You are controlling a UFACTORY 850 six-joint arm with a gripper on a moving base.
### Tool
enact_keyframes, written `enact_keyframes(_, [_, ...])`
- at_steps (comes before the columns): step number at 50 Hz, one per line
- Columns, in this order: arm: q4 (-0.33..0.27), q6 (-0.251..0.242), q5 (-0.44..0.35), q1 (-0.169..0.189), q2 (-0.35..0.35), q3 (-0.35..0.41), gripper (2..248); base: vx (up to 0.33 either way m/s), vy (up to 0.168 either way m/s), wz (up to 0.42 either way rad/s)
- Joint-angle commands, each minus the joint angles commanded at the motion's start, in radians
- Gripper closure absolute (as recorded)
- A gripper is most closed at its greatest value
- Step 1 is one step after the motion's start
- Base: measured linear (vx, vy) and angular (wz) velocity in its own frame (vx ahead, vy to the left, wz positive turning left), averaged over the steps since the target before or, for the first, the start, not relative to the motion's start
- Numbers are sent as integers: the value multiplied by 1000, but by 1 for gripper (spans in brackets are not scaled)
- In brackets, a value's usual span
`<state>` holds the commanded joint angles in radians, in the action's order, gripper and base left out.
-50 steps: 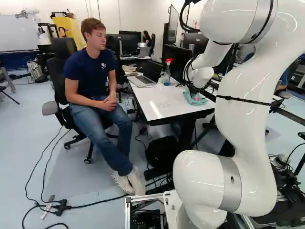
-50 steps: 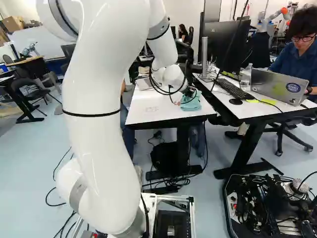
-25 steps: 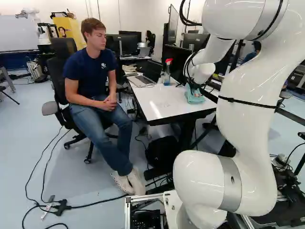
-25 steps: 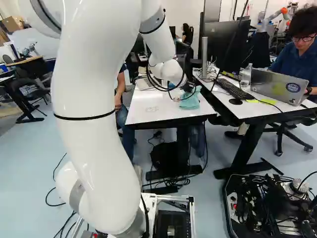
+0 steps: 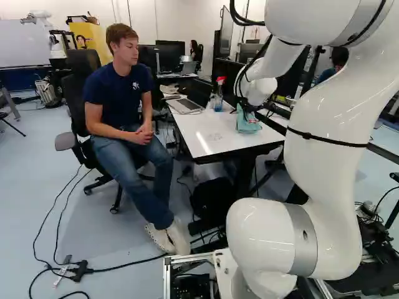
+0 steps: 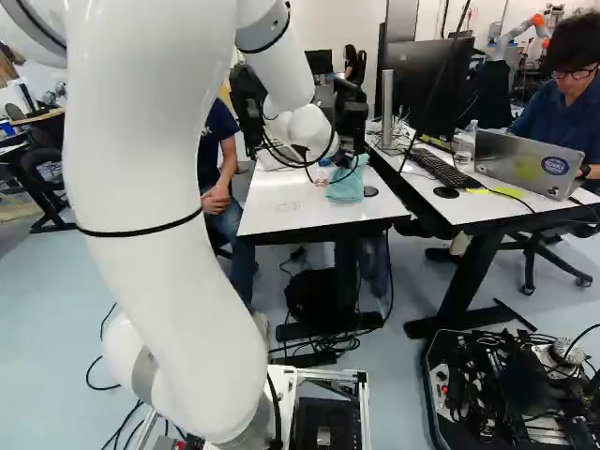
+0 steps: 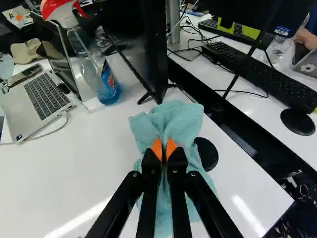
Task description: Clean the table with the green towel
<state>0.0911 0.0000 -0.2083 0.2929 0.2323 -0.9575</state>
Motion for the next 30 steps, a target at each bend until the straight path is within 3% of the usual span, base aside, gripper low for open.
enact_keyframes(30, [0,0,0,-85,-42,47,219,0,0,0])
